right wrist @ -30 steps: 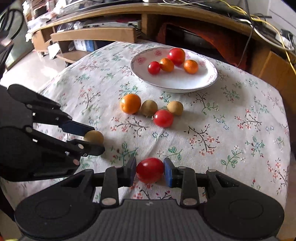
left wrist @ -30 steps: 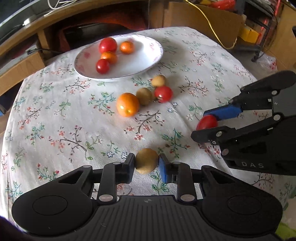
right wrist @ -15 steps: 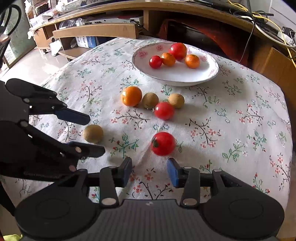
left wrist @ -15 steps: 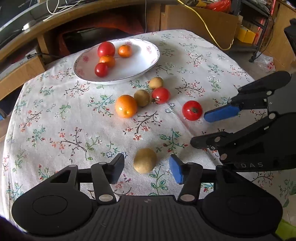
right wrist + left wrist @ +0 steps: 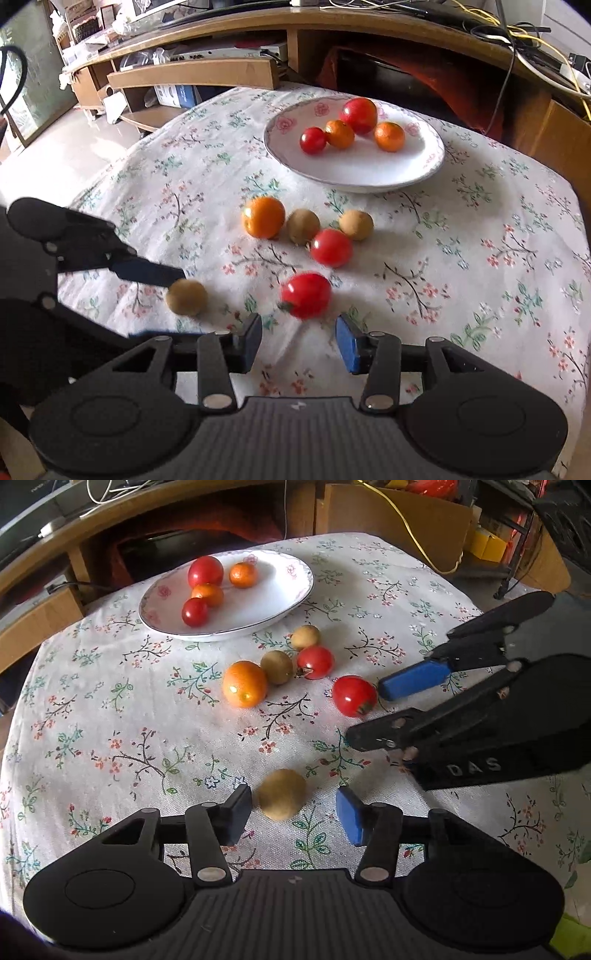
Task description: Organize fruits
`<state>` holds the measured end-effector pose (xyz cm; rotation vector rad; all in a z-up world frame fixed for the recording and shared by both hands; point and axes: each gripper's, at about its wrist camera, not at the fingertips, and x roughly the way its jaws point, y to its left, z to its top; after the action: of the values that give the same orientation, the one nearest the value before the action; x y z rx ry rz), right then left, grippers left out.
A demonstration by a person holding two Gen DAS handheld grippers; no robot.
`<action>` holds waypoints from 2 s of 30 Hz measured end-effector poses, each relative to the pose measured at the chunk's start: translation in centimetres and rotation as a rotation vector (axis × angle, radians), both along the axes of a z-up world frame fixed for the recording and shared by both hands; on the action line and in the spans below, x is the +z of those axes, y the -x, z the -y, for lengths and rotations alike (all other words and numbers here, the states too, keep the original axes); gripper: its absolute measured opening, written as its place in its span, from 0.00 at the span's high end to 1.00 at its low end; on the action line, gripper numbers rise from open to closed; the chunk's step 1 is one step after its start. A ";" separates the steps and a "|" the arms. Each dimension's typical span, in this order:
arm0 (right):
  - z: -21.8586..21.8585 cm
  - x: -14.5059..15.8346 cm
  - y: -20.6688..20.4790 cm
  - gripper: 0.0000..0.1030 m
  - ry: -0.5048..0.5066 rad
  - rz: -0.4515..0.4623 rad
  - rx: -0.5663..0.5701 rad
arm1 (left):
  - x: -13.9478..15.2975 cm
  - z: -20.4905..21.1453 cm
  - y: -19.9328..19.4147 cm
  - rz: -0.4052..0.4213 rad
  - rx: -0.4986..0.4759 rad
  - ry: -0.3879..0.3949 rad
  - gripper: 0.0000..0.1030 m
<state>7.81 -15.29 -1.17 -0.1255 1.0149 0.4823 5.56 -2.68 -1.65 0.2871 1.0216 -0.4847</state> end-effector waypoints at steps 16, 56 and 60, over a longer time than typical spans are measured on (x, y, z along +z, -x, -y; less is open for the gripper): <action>-1.4 -0.9 -1.3 0.78 -0.014 -0.007 -0.022 | 0.0 -0.1 -0.1 0.002 0.027 0.011 0.60; 1.6 2.6 -10.5 0.80 -0.093 0.058 -0.162 | 3.0 0.3 -12.3 0.103 0.211 0.105 0.68; 1.7 1.6 -12.0 0.80 -0.088 0.045 -0.163 | 2.1 0.5 -13.4 0.086 0.223 0.101 0.68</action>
<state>19.78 -16.97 0.43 0.0250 0.9498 0.3734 18.98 -3.14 0.43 0.1017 0.9294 -0.3182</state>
